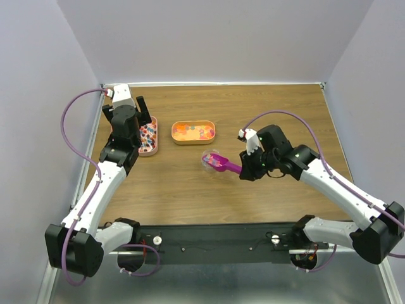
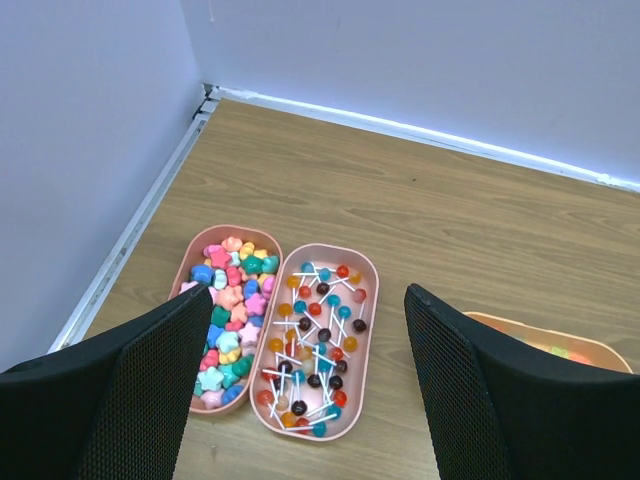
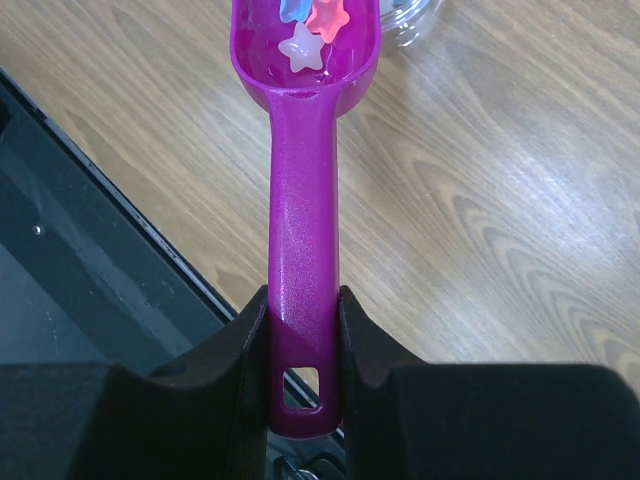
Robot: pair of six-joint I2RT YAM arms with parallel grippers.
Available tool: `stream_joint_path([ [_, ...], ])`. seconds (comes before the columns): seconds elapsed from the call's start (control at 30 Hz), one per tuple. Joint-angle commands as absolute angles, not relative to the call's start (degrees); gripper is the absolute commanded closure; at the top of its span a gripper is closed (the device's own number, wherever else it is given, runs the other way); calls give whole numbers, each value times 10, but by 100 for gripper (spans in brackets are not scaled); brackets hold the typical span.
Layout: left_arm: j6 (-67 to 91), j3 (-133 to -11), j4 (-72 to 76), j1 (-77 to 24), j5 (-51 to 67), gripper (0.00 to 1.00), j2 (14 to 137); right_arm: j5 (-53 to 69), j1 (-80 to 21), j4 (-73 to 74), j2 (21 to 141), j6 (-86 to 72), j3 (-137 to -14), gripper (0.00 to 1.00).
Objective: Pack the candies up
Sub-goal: Place the fake candies in the packing bottle.
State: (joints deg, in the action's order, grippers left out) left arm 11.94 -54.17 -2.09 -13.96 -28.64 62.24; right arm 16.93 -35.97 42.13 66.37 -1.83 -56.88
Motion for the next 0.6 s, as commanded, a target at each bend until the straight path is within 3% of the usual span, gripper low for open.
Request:
stream_joint_path([
  [0.0, 116, -533, -3, -137, -307, 15, 609, 135, -380, 421, 671, -54, -582, 99],
  [0.57, 113, -531, -4, -136, -305, 15, 606, 106, -386, 432, 682, -100, -597, 99],
])
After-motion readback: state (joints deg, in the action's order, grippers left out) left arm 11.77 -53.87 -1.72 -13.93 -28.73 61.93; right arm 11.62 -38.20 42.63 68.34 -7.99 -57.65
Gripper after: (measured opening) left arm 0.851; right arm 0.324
